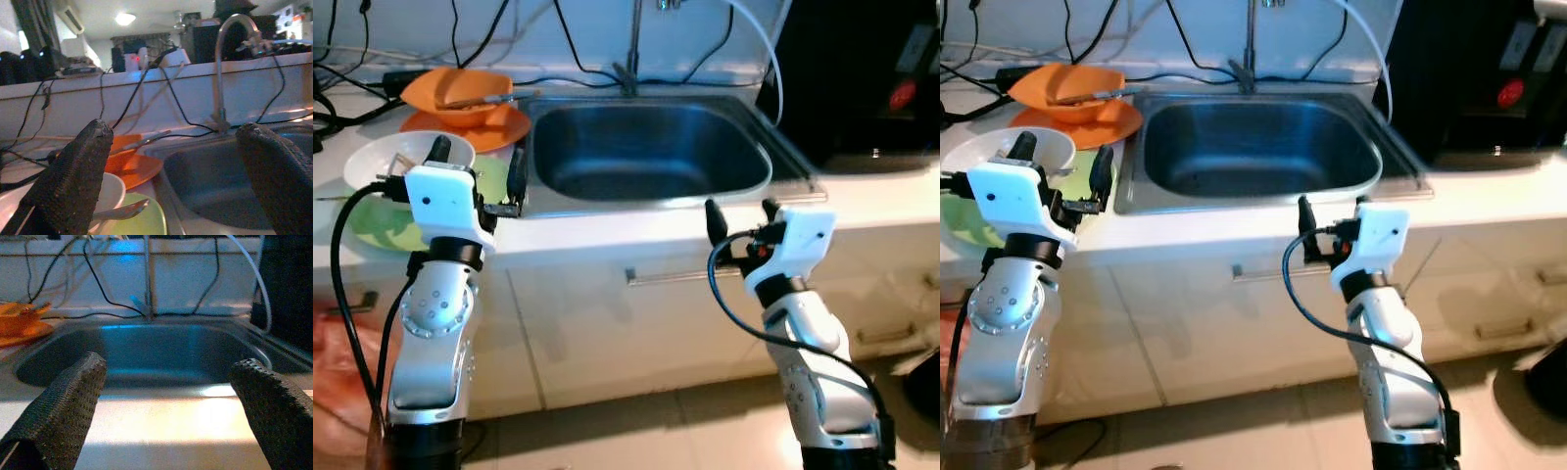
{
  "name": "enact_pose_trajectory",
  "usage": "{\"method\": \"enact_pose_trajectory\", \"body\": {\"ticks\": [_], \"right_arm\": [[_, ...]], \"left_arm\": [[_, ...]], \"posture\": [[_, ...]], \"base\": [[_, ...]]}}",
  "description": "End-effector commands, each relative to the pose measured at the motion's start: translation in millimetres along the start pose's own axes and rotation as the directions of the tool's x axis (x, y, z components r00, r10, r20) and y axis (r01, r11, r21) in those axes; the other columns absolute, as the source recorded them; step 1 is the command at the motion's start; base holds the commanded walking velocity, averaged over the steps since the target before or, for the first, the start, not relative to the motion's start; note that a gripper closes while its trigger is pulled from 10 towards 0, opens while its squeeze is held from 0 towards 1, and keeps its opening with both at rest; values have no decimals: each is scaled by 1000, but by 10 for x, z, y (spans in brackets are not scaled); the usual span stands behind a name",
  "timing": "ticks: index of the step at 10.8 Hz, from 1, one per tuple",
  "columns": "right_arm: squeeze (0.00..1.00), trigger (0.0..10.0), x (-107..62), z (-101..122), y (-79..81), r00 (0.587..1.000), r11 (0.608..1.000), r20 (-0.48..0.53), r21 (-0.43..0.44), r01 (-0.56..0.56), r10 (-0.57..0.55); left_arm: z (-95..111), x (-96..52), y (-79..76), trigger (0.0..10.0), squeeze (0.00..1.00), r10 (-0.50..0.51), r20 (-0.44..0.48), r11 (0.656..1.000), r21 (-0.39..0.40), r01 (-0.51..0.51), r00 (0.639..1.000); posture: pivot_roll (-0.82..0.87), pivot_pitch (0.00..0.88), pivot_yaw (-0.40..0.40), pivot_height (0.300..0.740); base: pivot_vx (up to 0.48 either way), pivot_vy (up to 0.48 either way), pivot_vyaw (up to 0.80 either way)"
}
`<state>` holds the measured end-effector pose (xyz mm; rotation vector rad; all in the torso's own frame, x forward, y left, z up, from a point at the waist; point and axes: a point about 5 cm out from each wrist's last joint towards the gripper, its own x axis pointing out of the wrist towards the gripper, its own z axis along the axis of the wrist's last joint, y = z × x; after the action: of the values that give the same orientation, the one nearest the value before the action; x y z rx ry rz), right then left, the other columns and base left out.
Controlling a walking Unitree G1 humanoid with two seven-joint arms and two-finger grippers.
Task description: Kitchen organization
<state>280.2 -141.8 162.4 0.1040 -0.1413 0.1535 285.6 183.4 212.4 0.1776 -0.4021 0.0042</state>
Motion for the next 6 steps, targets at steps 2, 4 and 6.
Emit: {"method": "enact_pose_trajectory", "body": {"ticks": [2, 4, 6], "right_arm": [[0, 10000, -8, 55, -51, 1000, 1000, 27, -24, 14, -14], [0, 10000, -3, 48, -44, 1000, 1000, 24, -27, 13, -12], [0, 10000, -5, 42, -36, 1000, 1000, 25, -27, 12, -11]], "left_arm": [[58, 17, -50, 10000, 0, -18, 31, 1000, 10, 17, 999], [42, 19, -44, 10000, 0, -16, 25, 1000, 13, 15, 1000], [18, 38, -55, 10000, 0, -17, 10, 1000, 10, 17, 1000]], "posture": [[38, 0, -39, 740], [41, 0, -38, 740], [41, 0, -35, 740]], "base": [[0, 0, 322], [0, 0, 800], [0, 0, 800]]}}
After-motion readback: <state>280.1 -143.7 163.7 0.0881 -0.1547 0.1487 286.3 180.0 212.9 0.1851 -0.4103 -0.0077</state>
